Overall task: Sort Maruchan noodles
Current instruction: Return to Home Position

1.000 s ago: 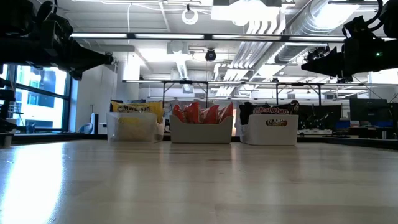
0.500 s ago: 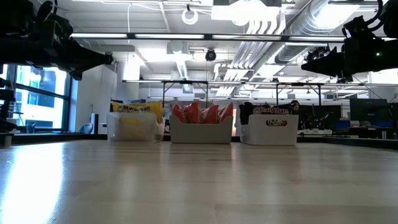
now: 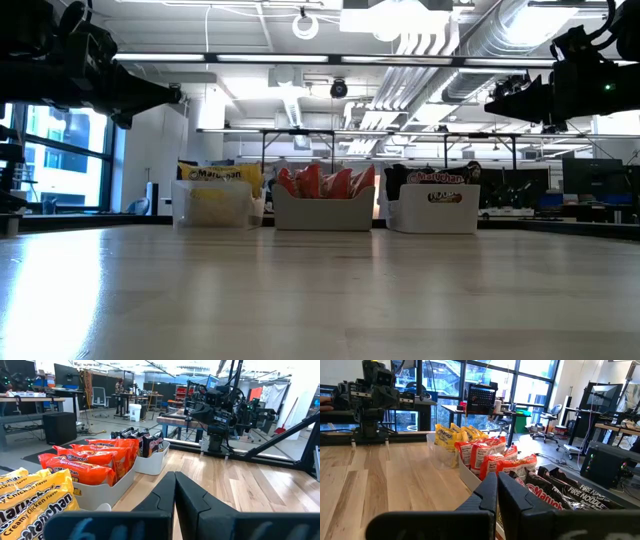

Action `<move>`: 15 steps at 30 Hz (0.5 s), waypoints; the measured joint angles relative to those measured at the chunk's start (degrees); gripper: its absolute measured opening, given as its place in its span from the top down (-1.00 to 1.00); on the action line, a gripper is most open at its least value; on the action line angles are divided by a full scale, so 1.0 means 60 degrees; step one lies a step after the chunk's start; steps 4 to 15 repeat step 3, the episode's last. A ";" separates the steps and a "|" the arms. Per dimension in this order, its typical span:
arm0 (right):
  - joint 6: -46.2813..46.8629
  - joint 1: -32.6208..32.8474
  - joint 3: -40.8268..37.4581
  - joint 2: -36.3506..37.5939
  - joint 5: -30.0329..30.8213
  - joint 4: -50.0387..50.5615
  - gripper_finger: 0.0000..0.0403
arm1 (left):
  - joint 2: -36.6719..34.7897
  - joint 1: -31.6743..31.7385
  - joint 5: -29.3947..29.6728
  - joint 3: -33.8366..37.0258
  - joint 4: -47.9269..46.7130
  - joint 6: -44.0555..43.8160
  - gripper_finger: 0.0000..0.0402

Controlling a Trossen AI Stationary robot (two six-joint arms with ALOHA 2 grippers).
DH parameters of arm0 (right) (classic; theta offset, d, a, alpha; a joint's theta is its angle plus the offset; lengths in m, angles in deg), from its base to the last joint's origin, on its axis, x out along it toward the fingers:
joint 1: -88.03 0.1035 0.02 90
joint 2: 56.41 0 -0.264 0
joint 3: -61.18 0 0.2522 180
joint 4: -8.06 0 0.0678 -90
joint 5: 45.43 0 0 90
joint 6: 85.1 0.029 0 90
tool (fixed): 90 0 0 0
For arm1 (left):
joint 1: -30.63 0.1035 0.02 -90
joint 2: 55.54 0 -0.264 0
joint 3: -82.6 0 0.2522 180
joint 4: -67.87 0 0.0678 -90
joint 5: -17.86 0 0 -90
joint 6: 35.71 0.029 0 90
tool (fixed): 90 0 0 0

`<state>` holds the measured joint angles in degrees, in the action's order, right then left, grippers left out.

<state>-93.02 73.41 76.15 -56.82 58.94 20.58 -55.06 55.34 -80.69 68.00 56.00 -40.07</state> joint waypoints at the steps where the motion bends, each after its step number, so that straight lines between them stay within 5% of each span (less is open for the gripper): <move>1: -0.0001 -0.0002 0.0000 -0.0003 0.0004 0.0000 1.00 | 0.0003 -0.0003 0.0000 0.0000 -0.0004 0.0003 1.00; 15: 0.0000 0.0001 0.0000 -0.0003 0.0003 0.0000 1.00 | 0.0002 -0.0002 0.0000 0.0000 -0.0002 0.0003 1.00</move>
